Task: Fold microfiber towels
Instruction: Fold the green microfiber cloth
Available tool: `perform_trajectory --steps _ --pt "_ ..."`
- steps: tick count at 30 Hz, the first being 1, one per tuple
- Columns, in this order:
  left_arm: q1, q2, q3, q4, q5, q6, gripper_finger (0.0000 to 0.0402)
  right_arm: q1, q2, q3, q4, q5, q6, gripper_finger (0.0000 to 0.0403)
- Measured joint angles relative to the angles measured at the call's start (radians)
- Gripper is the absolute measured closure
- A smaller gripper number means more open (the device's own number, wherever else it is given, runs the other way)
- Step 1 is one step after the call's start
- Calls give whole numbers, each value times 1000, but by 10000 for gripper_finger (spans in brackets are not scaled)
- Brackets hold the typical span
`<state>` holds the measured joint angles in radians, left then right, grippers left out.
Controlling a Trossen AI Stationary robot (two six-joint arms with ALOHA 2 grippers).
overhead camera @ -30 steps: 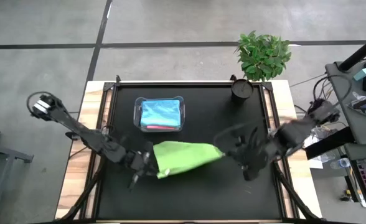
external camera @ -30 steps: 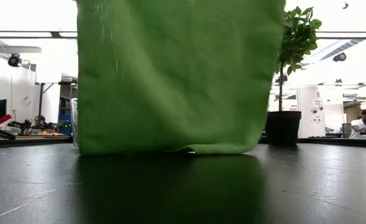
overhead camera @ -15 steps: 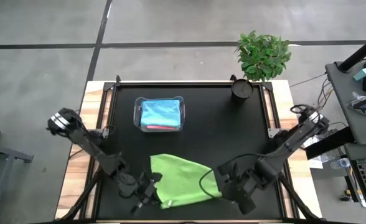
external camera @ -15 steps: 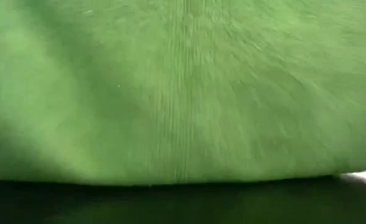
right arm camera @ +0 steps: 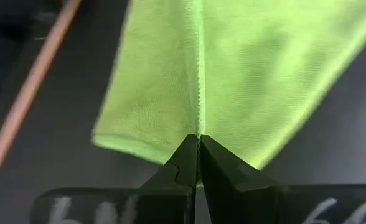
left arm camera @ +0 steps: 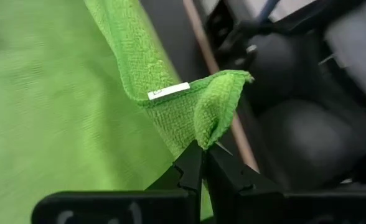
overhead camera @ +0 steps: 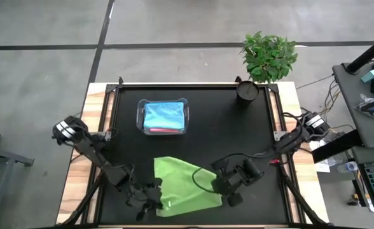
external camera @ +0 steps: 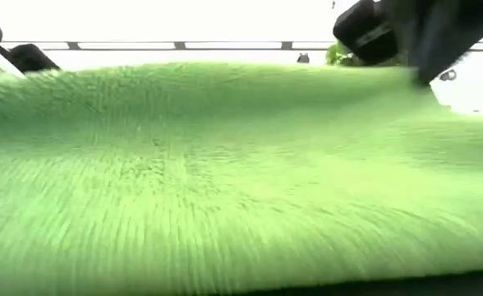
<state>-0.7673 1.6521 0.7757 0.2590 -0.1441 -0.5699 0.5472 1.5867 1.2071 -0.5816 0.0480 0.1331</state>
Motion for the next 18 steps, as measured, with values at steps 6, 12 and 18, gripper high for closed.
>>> perform_trajectory --steps 6,12,18 --pt "27 -147 -1 -208 -132 116 401 -43 -63 7 -115 243 -102 394" --pt "152 -442 -1 -351 -344 320 401 -141 -209 94 -287 457 -196 394" --pt "309 -680 -1 -405 -357 585 401 -252 -361 137 -271 529 -337 394"
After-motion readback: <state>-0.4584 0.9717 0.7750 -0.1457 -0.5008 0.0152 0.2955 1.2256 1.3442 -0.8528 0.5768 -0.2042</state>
